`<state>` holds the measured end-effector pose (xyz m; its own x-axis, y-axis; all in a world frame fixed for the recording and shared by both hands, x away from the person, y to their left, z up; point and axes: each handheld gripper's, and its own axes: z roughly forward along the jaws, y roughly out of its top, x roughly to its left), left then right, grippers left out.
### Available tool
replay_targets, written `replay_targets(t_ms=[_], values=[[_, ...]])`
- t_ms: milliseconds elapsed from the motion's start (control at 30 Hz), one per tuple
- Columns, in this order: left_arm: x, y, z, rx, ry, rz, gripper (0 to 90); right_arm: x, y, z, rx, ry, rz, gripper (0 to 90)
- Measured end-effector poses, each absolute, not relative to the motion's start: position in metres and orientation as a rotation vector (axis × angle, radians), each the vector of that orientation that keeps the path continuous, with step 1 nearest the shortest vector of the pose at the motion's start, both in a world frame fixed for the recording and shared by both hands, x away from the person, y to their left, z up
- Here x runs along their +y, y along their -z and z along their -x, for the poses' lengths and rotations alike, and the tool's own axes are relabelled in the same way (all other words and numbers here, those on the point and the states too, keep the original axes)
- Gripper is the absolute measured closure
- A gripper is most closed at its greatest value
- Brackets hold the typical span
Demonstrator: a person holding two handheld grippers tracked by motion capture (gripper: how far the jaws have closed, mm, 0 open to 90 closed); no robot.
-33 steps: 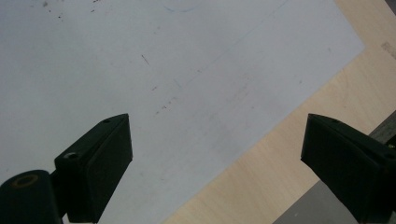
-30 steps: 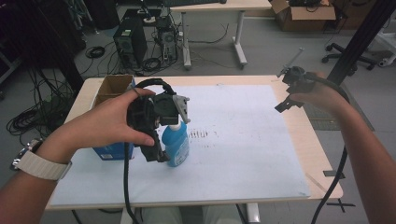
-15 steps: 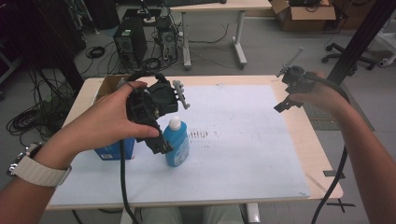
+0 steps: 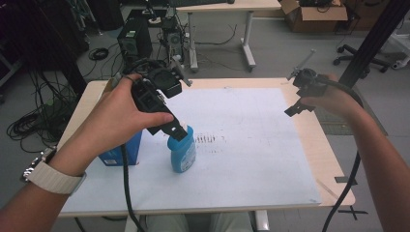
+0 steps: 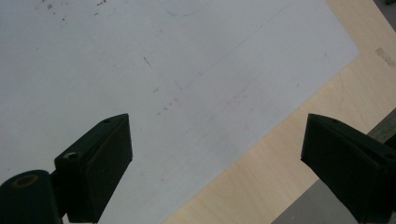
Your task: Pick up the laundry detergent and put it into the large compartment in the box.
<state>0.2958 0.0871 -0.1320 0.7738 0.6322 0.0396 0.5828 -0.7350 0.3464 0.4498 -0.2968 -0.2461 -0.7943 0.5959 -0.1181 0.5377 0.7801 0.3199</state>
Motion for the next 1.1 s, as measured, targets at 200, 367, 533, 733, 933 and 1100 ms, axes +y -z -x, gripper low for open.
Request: replay_targets(t_ms=[200, 367, 533, 733, 933, 1100], values=[[0.091, 0.133, -0.302, 1.040, -0.245, -2.603, 7.6, -0.295, 0.246, -0.450, 2.762, -0.402, -0.888, 8.8], [0.093, 0.137, -0.307, 1.133, -0.257, -2.546, 7.3, -0.297, 0.246, -0.450, 2.759, -0.405, -0.897, 8.8], [0.094, 0.138, -0.310, 1.163, -0.243, -2.527, 7.3, -0.297, 0.245, -0.450, 2.759, -0.407, -0.893, 8.8], [0.093, 0.145, -0.316, 1.224, -0.251, -2.520, 7.2, -0.296, 0.245, -0.450, 2.761, -0.405, -0.891, 8.8], [0.091, 0.151, -0.322, 1.254, -0.246, -2.510, 7.3, -0.294, 0.246, -0.450, 2.765, -0.406, -0.885, 8.8], [0.091, 0.154, -0.327, 1.277, -0.229, -2.500, 7.4, -0.294, 0.246, -0.451, 2.765, -0.405, -0.888, 8.8]])
